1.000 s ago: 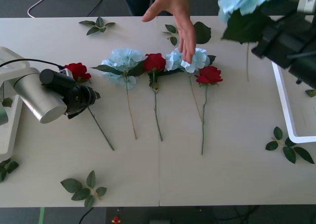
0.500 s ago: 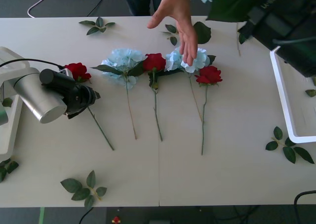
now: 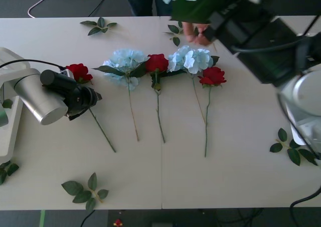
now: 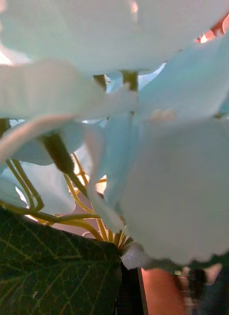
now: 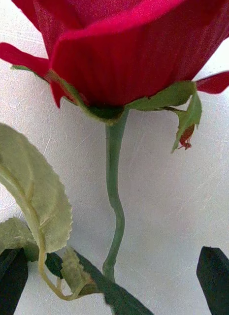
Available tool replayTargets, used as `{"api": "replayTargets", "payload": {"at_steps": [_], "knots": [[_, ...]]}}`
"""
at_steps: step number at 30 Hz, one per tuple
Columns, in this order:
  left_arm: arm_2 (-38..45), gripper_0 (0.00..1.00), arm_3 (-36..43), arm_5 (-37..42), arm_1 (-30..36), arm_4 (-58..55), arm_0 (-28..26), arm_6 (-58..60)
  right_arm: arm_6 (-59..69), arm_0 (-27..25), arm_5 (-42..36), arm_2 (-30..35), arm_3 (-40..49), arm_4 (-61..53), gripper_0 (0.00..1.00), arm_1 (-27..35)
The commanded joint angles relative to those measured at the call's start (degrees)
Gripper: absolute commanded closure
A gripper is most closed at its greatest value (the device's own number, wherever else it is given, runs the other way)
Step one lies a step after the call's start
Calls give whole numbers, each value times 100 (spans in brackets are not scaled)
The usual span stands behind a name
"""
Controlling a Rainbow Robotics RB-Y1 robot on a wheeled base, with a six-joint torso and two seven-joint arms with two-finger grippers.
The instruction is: Place the red flowers into the right box and the blue flowers into the left box. If a person shows an open palm, hand one flower to the person first, then continue sorting.
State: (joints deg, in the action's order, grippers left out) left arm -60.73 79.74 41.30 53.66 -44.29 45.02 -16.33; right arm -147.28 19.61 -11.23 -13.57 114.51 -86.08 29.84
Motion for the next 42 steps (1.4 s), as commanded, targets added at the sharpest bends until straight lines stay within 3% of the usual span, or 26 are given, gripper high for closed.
{"api": "replayTargets", "payload": {"at_steps": [1,25,26,27,28,29,42], "knots": [[-106,0,-99,-79,-84,52,77,-151,-134,474,481,-462,-175,30,100,-5],[-106,0,-99,-79,-84,52,77,-151,-169,553,692,-629,-324,-58,100,-22],[-106,0,-99,-79,-84,52,77,-151,-178,544,692,-629,-324,-111,95,-22],[-106,0,-99,-79,-84,52,77,-151,-178,544,692,-629,-324,-146,66,-22],[-106,0,-99,-79,-84,52,77,-151,-178,544,692,-629,-324,-155,16,-22],[-106,0,-99,-79,-84,52,77,-151,-169,535,692,-629,-324,-155,0,-22],[-106,0,-99,-79,-84,52,77,-151,-187,526,692,-620,-324,-208,0,-22]]}}
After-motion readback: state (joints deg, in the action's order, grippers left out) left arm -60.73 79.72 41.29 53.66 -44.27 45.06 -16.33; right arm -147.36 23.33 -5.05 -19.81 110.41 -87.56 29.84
